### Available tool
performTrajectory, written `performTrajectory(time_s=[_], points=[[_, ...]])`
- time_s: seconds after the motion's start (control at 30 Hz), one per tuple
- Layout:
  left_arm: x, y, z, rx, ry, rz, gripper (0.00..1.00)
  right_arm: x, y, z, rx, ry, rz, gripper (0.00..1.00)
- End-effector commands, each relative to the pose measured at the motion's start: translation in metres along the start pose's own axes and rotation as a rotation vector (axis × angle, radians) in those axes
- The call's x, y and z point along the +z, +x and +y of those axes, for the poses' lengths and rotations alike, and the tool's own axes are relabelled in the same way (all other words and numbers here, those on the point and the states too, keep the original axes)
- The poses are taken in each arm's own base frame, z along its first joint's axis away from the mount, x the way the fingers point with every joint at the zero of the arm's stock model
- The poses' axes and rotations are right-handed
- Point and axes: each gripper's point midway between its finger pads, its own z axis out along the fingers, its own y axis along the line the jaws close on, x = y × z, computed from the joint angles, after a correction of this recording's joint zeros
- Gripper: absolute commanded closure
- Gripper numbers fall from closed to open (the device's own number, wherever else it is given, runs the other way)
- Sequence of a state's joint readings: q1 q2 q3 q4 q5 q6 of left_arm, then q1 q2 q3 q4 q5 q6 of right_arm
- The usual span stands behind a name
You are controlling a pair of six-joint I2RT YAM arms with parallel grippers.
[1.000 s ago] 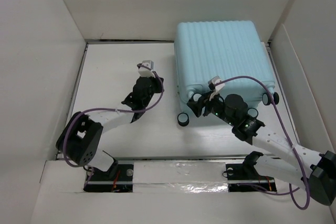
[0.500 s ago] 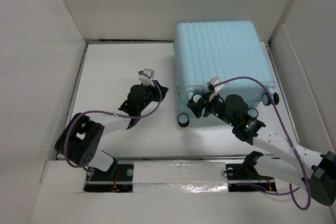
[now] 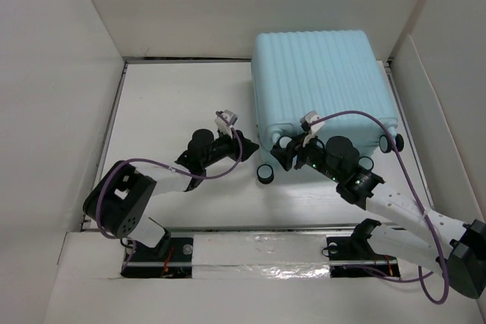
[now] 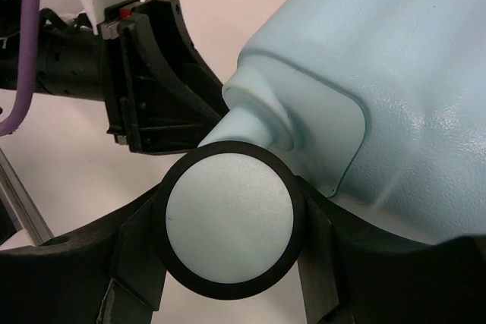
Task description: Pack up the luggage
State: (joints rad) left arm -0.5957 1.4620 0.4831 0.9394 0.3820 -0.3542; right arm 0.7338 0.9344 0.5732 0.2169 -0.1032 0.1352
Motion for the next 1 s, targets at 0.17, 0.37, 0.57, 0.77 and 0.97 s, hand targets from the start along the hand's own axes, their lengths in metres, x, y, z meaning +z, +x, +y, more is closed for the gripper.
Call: performTrajectory(time_s=[0.17,0.37,0.57,0.77,0.97], points=[[0.028,-0.039,0.005,0.090,-0.016,-0.080,0.65,-0.004,-0.022,0.029,-0.020,-0.140,-0.063,1.00],[0.034,-0.051,0.012,0.088,-0.060,-0.110,0.72,-0.001,-0.016,0.034,-0.022,-0.173,-0.041,1.00],[0.039,-0.058,0.024,0.067,-0.123,-0.140,0.76,-0.002,-0.009,0.036,-0.020,-0.183,-0.024,1.00],[0.043,-0.078,0.059,-0.030,-0.286,-0.200,0.80,-0.004,-0.005,0.040,-0.020,-0.193,-0.011,1.00],[0.021,-0.098,0.051,-0.065,-0.263,-0.284,0.68,-0.003,-0.003,0.045,-0.026,-0.216,-0.002,1.00]])
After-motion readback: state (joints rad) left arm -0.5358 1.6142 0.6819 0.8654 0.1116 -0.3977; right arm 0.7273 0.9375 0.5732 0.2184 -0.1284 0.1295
